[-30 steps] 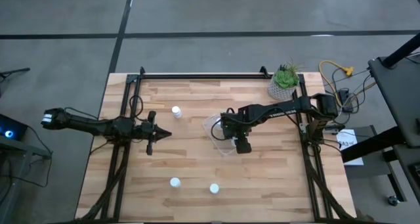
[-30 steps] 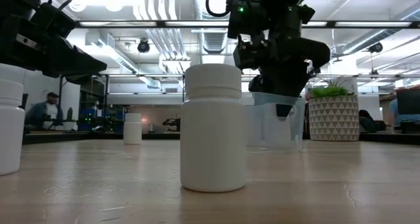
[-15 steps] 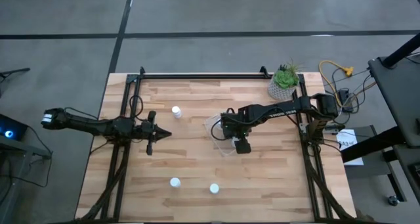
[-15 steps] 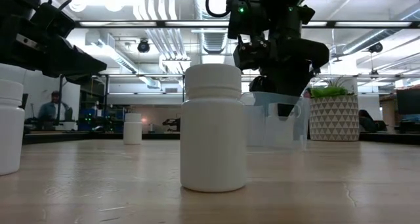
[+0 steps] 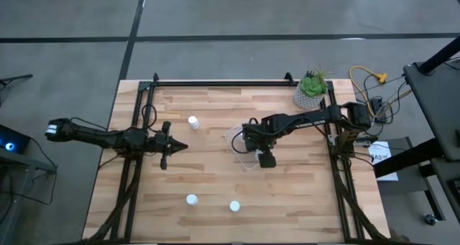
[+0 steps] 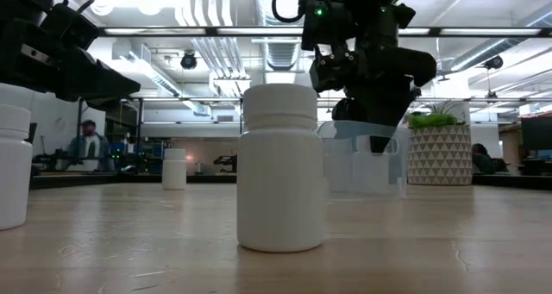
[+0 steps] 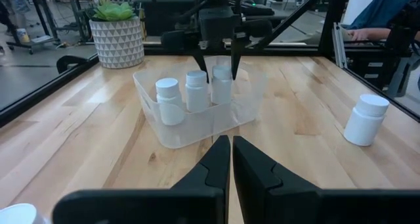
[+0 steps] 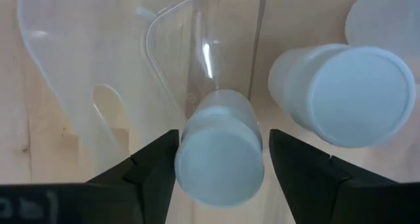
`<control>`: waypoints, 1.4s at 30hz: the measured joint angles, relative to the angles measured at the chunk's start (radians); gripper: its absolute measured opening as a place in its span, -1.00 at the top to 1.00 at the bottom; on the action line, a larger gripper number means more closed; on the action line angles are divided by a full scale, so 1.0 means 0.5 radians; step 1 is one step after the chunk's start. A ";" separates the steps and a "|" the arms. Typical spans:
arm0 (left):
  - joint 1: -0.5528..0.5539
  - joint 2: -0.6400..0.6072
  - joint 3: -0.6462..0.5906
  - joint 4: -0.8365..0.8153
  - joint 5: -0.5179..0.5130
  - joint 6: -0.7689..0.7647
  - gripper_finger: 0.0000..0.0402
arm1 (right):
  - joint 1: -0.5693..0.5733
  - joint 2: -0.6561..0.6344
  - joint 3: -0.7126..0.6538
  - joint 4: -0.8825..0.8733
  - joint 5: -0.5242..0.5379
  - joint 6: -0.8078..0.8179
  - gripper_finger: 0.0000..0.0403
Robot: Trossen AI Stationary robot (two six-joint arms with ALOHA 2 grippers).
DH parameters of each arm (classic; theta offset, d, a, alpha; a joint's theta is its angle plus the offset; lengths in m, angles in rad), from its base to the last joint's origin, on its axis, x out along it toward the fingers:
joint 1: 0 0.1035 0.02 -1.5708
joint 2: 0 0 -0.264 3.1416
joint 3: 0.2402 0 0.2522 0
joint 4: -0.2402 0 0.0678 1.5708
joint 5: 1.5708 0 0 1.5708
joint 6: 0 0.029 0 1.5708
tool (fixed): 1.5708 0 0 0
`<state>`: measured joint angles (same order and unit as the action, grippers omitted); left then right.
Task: Pick and place pill bottles into a basket
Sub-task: Put the white pill bottle into the transparent bin
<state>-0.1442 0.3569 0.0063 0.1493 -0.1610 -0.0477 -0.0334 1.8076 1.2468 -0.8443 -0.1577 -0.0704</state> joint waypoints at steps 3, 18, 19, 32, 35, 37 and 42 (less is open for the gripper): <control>0.000 0.000 0.000 0.001 0.000 0.001 1.00 | 0.000 -0.002 0.033 -0.034 0.000 -0.003 -0.12; 0.000 0.000 0.000 0.002 0.000 0.001 1.00 | 0.000 -0.052 0.116 -0.146 0.001 0.016 -0.11; 0.000 -0.001 0.000 0.002 0.000 0.001 1.00 | 0.000 -0.066 0.117 -0.146 0.002 0.023 -0.11; 0.000 -0.008 0.000 0.001 0.000 0.002 1.00 | 0.000 -0.559 0.117 -0.255 0.042 0.074 -0.11; 0.000 -0.008 0.000 0.001 0.000 0.002 1.00 | 0.001 -0.728 0.110 -0.250 0.132 0.077 -0.11; 0.000 -0.007 0.000 0.001 0.000 0.003 1.00 | 0.001 -0.840 0.102 -0.240 0.206 0.088 -0.11; 0.000 -0.008 0.000 -0.001 0.000 0.017 1.00 | -0.001 -1.090 0.000 -0.127 0.286 0.087 -0.11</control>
<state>-0.1441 0.3531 0.0063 0.1490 -0.1609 -0.0391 -0.0336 1.2624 1.2468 -0.9077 -0.0146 -0.0268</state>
